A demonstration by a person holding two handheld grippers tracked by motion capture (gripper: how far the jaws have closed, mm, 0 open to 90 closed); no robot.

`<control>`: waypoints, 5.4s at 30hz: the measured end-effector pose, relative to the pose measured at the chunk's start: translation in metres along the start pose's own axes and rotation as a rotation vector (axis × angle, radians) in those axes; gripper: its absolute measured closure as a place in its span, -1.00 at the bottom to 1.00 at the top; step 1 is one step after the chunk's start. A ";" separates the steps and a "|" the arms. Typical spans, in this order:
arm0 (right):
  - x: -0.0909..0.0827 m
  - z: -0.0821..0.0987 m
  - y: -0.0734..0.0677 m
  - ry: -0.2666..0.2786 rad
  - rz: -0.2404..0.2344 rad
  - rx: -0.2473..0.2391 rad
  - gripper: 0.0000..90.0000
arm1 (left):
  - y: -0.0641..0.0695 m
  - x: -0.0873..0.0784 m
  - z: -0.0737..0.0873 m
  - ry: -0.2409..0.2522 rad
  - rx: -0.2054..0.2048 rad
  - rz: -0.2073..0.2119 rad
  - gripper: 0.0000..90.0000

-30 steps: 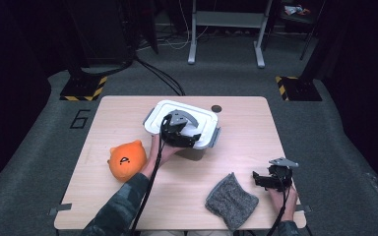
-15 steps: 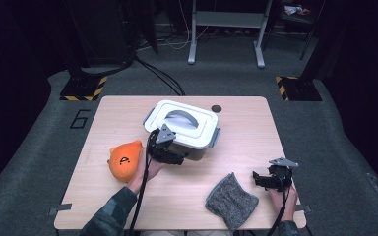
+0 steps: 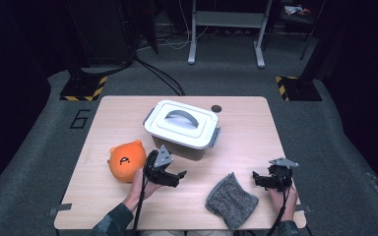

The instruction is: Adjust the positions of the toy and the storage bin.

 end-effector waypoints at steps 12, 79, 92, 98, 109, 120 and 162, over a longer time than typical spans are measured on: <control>0.000 0.000 0.000 0.000 0.001 0.000 -0.85 | 0.003 0.025 0.050 -0.108 -0.029 -0.006 -0.78; 0.008 -0.208 -0.165 -0.003 -0.403 -0.367 -0.91 | 0.003 0.031 0.055 -0.159 -0.054 0.001 -1.00; 0.031 -0.228 -0.193 0.012 -0.479 -0.388 0.01 | 0.003 0.031 0.055 -0.157 -0.056 0.004 -1.00; 0.041 -0.227 -0.196 -0.014 -0.506 -0.381 0.37 | 0.004 0.032 0.055 -0.149 -0.062 0.005 -0.99; 0.040 -0.225 -0.198 -0.022 -0.452 -0.400 0.45 | 0.004 0.032 0.055 -0.149 -0.062 0.005 -0.99; 0.028 -0.216 -0.191 -0.041 -0.327 -0.309 0.45 | 0.003 0.031 0.055 -0.155 -0.058 0.005 -0.99; 0.023 -0.236 -0.217 -0.008 -0.268 -0.285 0.46 | 0.003 0.031 0.055 -0.150 -0.054 0.003 -0.98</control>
Point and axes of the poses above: each handheld gripper's, and its own axes: x roughly forward along the jaws, z roughly out of its underside, y roughly to its right, the point moved 7 cm from there along x, roughly forward along the jaws, and after that the axes turned 2 degrees about x, right-handed, at the moved point
